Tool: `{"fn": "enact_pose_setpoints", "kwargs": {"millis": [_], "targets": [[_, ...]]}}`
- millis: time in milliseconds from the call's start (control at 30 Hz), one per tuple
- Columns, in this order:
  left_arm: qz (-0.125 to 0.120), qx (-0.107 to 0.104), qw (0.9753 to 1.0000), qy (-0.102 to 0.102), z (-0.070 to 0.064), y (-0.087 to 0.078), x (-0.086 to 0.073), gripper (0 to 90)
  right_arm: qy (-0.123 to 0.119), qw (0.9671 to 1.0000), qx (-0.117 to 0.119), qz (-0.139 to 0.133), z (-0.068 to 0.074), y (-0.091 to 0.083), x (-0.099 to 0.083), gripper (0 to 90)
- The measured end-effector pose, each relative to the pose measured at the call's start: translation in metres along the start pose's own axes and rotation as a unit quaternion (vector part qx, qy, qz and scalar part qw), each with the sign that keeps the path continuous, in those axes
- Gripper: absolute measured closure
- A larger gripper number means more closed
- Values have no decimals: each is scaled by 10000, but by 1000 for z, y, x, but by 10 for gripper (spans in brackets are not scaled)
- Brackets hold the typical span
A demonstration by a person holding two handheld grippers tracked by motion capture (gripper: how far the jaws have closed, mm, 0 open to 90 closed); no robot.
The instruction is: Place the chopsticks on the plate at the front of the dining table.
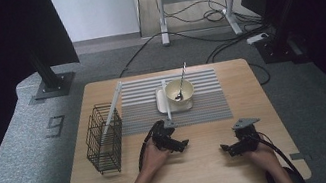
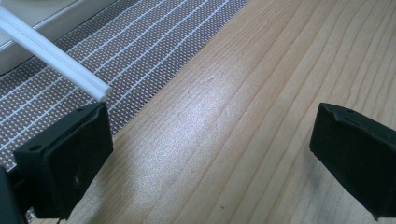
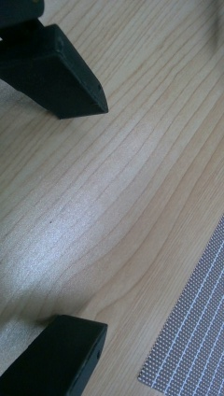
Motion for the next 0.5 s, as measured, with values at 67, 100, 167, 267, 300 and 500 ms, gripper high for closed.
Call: {"fn": "enact_pose_setpoints", "kwargs": {"millis": [67, 100, 167, 267, 300, 500], "targets": [[-6, -1, 10000, -3, 0, 0, 0, 0, 2, 10000, 1, 0, 0, 0, 0, 0], [-4, -2, 10000, -2, 0, 0, 0, 0, 1, 10000, -1, 0, 0, 0, 0, 0], [4, -1, 10000, 0, 0, 0, 0, 0, 1, 10000, 0, 1, 0, 0, 0, 0], [11, 5, 10000, 7, 0, 1, 1, 0, 1, 10000, 0, 1, 0, 0, 0, 0], [11, 6, 10000, 8, 0, 1, 1, 0, 0, 10000, 0, 1, 0, 0, 0, 0], [-15, 13, 10000, 29, 0, 0, 0, 0, 2, 10000, 0, 1, 0, 0, 0, 0]]}}
Point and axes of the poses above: each handheld gripper's, and its own axes: y roughly forward along the jaws, x roughly out of its top, z roughly to its left, the point moved 1 cm from there along y, roughly forward along the jaws, and after that the axes turned 2 degrees about -x, right-handed, at the moved point
